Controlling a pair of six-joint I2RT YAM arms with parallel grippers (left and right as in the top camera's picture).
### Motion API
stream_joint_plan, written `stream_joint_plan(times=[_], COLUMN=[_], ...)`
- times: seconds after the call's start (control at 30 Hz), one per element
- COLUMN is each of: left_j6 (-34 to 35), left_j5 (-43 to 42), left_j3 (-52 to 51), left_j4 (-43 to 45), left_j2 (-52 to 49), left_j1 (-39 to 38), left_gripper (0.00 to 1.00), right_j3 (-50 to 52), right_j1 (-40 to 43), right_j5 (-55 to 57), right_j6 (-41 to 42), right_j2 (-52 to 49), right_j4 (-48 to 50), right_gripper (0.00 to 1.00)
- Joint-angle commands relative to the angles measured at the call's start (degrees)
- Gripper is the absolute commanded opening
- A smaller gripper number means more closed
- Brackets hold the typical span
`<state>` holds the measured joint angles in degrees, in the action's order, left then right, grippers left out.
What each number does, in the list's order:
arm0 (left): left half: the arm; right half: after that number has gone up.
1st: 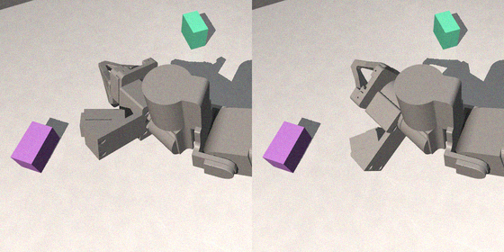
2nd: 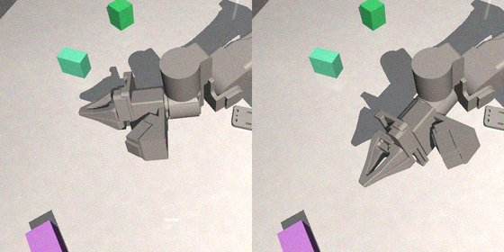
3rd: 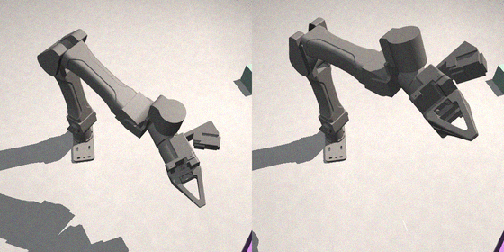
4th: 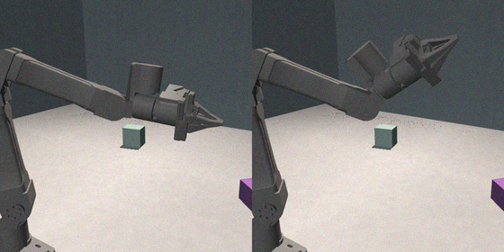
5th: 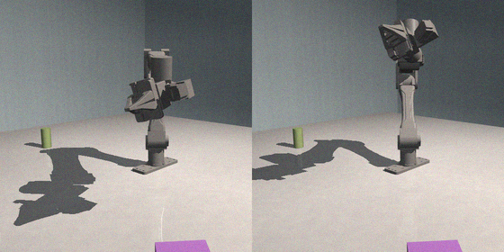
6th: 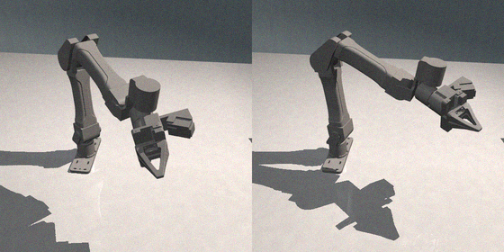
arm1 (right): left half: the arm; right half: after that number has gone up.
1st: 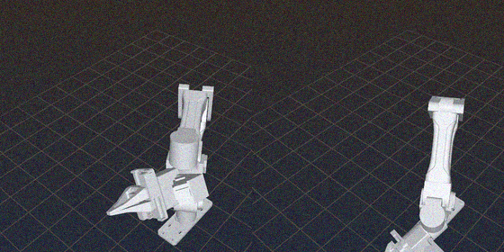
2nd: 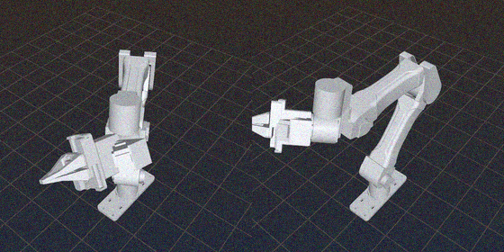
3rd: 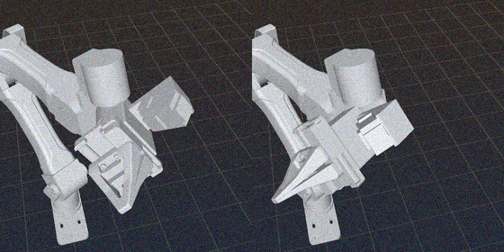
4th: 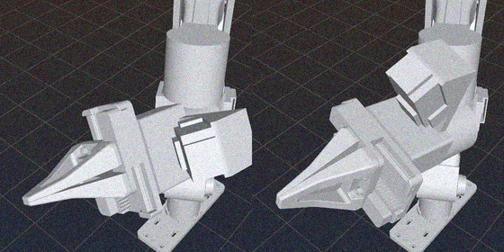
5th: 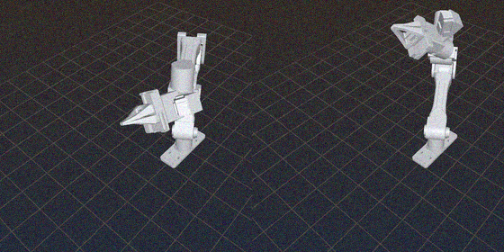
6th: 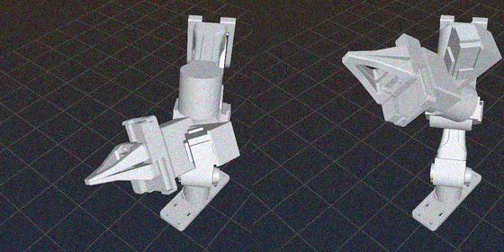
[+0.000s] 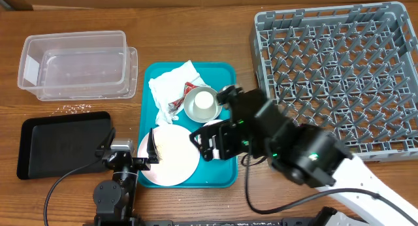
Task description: Sort waste into correct bins and load items into the dishwasher
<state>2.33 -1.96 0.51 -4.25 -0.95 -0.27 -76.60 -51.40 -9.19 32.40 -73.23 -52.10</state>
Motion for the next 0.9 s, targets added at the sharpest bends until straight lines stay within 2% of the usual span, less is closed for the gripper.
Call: stream_joint_plan(times=[0.0, 0.3, 0.53, 0.7, 0.87], left_j6=[-1.51, -1.51, -1.51, -1.51, -1.51], left_j5=[-0.42, -0.42, -0.42, -0.42, -0.42], left_j3=[-0.24, -0.24, -0.24, -0.24, -0.24], left_j4=[-0.04, -0.04, -0.04, -0.04, -0.04], left_j2=[0.61, 0.61, 0.61, 0.61, 0.61], left_j1=[0.24, 0.24, 0.24, 0.24, 0.26], left_gripper=[1.00, 1.00, 1.00, 1.00, 1.00], right_j3=[-1.49, -1.49, -1.49, -1.49, -1.49], right_j1=[-3.72, -10.88, -12.02, -12.02, -12.02], right_j5=[5.81, 12.94, 14.08, 13.03, 5.95], right_j6=[2.86, 7.30, 7.93, 7.93, 7.96], right_j2=[-2.45, -8.26, -9.27, -9.27, -9.27], right_j4=[-0.55, -8.00, -9.33, -9.01, -8.44], right_gripper=[0.96, 0.97, 1.00, 1.00, 1.00])
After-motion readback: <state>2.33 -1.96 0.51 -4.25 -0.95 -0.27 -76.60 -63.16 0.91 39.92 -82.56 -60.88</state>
